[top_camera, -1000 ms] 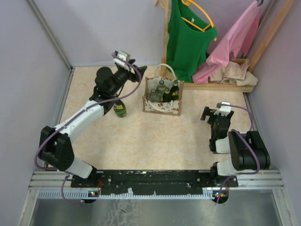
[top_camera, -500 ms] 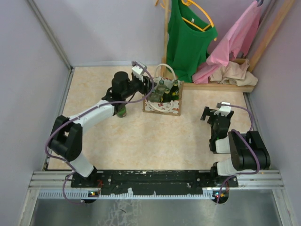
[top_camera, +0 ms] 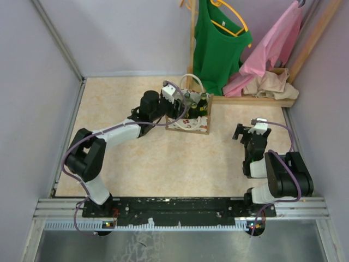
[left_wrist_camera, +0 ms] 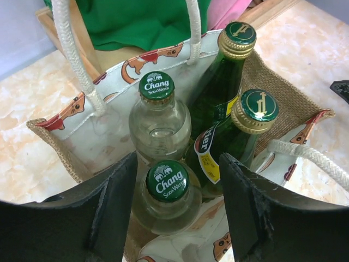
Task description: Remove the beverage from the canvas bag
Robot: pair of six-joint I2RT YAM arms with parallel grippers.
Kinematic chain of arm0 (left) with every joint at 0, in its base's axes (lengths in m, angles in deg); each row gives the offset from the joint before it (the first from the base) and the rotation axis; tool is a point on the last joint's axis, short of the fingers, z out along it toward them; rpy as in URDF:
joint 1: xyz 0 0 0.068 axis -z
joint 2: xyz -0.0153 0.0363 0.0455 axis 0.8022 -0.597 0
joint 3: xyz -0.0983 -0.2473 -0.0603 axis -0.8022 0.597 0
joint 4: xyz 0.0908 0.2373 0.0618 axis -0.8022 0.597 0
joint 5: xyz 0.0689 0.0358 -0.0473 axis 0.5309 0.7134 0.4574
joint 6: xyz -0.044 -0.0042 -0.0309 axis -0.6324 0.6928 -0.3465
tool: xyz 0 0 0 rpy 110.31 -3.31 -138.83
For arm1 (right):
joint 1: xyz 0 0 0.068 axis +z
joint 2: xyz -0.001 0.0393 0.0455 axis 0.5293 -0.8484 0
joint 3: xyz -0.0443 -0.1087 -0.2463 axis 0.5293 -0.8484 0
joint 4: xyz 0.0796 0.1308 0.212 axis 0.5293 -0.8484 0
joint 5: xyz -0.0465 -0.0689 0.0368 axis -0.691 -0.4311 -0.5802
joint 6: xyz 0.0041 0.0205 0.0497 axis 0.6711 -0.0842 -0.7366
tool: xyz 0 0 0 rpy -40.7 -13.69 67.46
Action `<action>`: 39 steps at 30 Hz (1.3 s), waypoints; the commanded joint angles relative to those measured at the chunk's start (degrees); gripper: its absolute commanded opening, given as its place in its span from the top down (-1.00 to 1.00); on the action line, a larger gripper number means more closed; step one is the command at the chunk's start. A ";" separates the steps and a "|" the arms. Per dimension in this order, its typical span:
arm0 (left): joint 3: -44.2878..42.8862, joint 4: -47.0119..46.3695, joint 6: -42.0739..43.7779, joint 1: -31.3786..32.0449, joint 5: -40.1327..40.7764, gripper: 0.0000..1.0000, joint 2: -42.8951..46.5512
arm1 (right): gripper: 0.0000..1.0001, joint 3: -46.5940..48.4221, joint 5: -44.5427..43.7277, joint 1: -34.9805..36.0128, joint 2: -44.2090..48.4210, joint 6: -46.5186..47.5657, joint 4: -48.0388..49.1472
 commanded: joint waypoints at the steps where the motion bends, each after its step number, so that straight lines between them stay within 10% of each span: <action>1: 0.31 -1.51 1.03 0.37 2.24 -0.38 -1.01 | -0.98 1.94 -0.27 0.54 -0.10 0.67 3.15; 10: 0.01 -1.63 0.75 0.46 5.71 -0.34 -4.17 | -0.98 1.95 -0.28 0.53 -0.14 0.66 3.15; 21: -1.78 -0.52 -0.16 0.46 5.33 1.00 -6.96 | -0.98 1.95 -0.26 0.53 -0.14 0.66 3.15; 39: -19.50 3.83 7.46 0.55 5.42 1.00 1.76 | -0.98 1.96 -0.26 0.54 -0.14 0.67 3.15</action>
